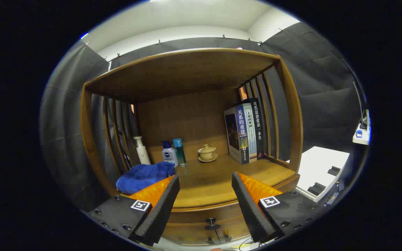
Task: Pull open the drawer, take out the items inside it, and place them on the countertop above the cabinet.
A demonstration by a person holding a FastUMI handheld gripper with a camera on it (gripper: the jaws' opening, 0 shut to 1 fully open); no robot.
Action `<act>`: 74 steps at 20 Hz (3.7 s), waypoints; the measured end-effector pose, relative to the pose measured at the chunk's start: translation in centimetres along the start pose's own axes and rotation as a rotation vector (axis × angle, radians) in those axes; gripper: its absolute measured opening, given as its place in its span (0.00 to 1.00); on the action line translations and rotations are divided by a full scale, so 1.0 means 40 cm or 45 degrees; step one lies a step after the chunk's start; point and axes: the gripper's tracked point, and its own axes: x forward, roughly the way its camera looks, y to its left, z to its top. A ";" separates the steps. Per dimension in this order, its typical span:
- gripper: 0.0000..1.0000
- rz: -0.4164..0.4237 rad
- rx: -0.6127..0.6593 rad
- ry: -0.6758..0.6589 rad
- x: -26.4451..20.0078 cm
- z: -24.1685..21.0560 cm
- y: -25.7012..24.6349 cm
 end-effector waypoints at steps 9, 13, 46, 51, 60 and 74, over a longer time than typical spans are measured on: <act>0.98 0.010 -0.022 0.000 -0.009 -0.006 0.002; 0.98 -0.002 -0.042 -0.036 -0.013 0.009 -0.005; 0.99 0.083 -0.128 0.178 0.107 -0.463 -0.008; 0.80 0.047 -0.113 0.230 0.115 -0.522 -0.054; 0.41 -0.006 0.003 0.240 0.108 -0.523 -0.074; 0.36 -0.038 -0.020 0.249 -0.071 -0.528 -0.080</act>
